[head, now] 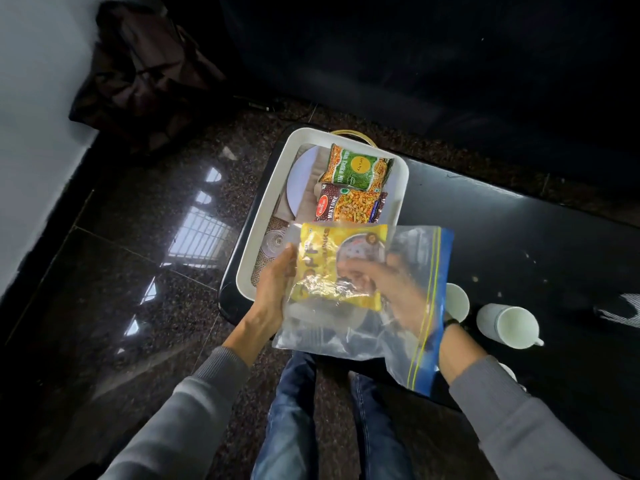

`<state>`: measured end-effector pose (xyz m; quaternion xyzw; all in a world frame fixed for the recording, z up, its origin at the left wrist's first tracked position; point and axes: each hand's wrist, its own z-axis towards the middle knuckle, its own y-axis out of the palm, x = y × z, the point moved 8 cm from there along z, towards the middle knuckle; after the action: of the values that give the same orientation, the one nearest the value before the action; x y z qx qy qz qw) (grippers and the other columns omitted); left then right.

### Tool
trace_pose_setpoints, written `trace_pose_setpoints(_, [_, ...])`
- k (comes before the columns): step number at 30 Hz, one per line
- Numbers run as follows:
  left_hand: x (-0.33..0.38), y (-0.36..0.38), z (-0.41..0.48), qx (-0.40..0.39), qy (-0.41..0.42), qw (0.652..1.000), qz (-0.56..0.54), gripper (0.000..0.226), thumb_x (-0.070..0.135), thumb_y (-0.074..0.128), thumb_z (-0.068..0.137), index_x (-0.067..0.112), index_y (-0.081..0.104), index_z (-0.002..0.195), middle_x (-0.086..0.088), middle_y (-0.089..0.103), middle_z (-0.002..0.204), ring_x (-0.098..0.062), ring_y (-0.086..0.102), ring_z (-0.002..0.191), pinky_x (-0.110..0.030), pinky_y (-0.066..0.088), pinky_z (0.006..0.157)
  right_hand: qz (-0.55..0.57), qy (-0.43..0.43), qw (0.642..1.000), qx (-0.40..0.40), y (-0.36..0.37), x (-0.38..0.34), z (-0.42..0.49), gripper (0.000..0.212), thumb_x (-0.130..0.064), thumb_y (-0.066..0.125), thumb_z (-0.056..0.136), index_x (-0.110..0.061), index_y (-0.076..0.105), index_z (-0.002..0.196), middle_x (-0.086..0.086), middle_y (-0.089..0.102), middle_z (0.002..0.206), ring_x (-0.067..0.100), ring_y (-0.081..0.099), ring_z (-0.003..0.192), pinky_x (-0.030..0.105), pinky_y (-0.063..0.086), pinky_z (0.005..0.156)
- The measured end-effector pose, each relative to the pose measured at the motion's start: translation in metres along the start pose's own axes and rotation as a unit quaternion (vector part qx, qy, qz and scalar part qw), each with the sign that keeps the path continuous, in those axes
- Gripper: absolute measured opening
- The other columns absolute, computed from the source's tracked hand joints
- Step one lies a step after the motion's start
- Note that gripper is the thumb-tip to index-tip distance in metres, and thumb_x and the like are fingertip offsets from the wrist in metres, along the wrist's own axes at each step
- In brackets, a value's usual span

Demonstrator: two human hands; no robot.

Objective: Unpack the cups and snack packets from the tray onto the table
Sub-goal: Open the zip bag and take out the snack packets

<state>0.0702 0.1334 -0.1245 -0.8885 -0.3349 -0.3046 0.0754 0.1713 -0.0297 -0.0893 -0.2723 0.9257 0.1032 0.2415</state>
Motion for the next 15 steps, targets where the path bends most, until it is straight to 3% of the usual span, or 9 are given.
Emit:
trace_pose_setpoints(2, [0.003, -0.011, 0.005, 0.041, 0.002, 0.998, -0.053, 0.025, 0.035, 0.05, 0.106, 0.025, 0.069, 0.117, 0.021, 0.071, 0.107, 0.004, 0.066, 0.092, -0.013, 0.049, 0.079, 0.026, -0.042, 0.999, -0.003, -0.01, -0.011, -0.005, 0.013, -0.012, 0.079, 0.087, -0.02, 0.08, 0.078, 0.001, 0.068, 0.083, 0.016, 0.06, 0.074, 0.023, 0.045, 0.067])
trace_pose_setpoints(4, [0.002, -0.024, 0.01, 0.074, -0.008, 0.996, -0.047, 0.029, 0.03, 0.048, 0.108, 0.013, 0.071, 0.102, 0.007, 0.073, 0.094, -0.008, 0.066, 0.084, -0.02, 0.052, 0.069, 0.102, -0.033, 0.994, 0.002, -0.023, -0.014, -0.01, 0.02, 0.008, 0.071, 0.088, -0.012, 0.074, 0.085, 0.005, 0.069, 0.075, 0.018, 0.066, 0.063, 0.027, 0.056, 0.058])
trace_pose_setpoints(6, [0.002, -0.035, 0.01, 0.107, -0.003, 0.994, -0.02, 0.04, 0.033, 0.046, 0.108, 0.003, 0.069, 0.093, -0.003, 0.066, 0.079, -0.019, 0.057, 0.073, -0.02, 0.049, 0.06, 0.113, -0.045, 0.992, 0.041, -0.042, -0.015, -0.017, 0.024, 0.01, 0.07, 0.087, -0.01, 0.075, 0.075, 0.01, 0.071, 0.071, 0.021, 0.066, 0.055, 0.034, 0.06, 0.058])
trace_pose_setpoints(8, [0.005, -0.046, 0.005, 0.128, 0.008, 0.992, -0.004, 0.049, 0.046, 0.045, 0.106, 0.012, 0.06, 0.073, 0.006, 0.056, 0.053, -0.017, 0.046, 0.054, -0.016, 0.042, 0.041, 0.066, -0.085, 0.992, 0.073, -0.057, -0.019, -0.024, 0.022, 0.003, 0.075, 0.082, -0.012, 0.075, 0.066, 0.003, 0.066, 0.057, 0.011, 0.054, 0.043, 0.021, 0.048, 0.042])
trace_pose_setpoints(9, [0.005, -0.046, 0.004, 0.104, 0.005, 0.995, -0.004, 0.053, 0.057, 0.044, 0.102, 0.013, 0.064, 0.081, 0.006, 0.065, 0.056, -0.02, 0.057, 0.055, -0.017, 0.049, 0.045, 0.063, -0.099, 0.989, 0.085, -0.064, -0.02, -0.028, 0.015, -0.002, 0.079, 0.077, -0.011, 0.074, 0.065, 0.0, 0.062, 0.05, 0.008, 0.047, 0.038, 0.017, 0.038, 0.037])
trace_pose_setpoints(10, [0.005, -0.043, 0.004, 0.056, 0.002, 0.998, -0.02, 0.063, 0.07, 0.041, 0.096, 0.014, 0.07, 0.103, 0.0, 0.078, 0.076, -0.026, 0.072, 0.071, -0.026, 0.06, 0.061, 0.069, -0.107, 0.987, 0.097, -0.07, -0.022, -0.03, 0.01, -0.007, 0.081, 0.071, -0.011, 0.074, 0.066, -0.002, 0.058, 0.048, 0.007, 0.043, 0.037, 0.015, 0.033, 0.035])
trace_pose_setpoints(12, [0.005, -0.038, 0.002, -0.032, -0.008, 0.999, -0.039, 0.088, 0.088, 0.04, 0.081, 0.026, 0.058, 0.141, -0.011, 0.076, 0.121, -0.032, 0.072, 0.111, -0.054, 0.057, 0.092, 0.091, -0.115, 0.982, 0.119, -0.083, -0.023, -0.031, 0.008, -0.011, 0.082, 0.065, -0.01, 0.074, 0.065, -0.001, 0.057, 0.048, 0.006, 0.04, 0.036, 0.014, 0.03, 0.034])
trace_pose_setpoints(14, [0.009, -0.036, -0.005, -0.059, -0.013, 0.997, -0.038, 0.09, 0.082, 0.058, 0.074, 0.026, 0.057, 0.144, -0.01, 0.067, 0.137, -0.032, 0.064, 0.125, -0.058, 0.05, 0.101, 0.114, -0.119, 0.976, 0.145, -0.094, -0.024, -0.03, 0.008, -0.014, 0.08, 0.061, -0.011, 0.073, 0.063, -0.002, 0.056, 0.048, 0.004, 0.041, 0.036, 0.013, 0.029, 0.035])
trace_pose_setpoints(15, [0.009, -0.038, -0.005, -0.047, -0.015, 0.998, -0.038, 0.08, 0.072, 0.069, 0.072, 0.024, 0.065, 0.136, -0.009, 0.066, 0.138, -0.032, 0.062, 0.126, -0.055, 0.05, 0.1, 0.126, -0.119, 0.973, 0.155, -0.097, -0.024, -0.03, 0.007, -0.015, 0.079, 0.06, -0.012, 0.072, 0.06, -0.002, 0.056, 0.047, 0.004, 0.041, 0.035, 0.012, 0.029, 0.036])
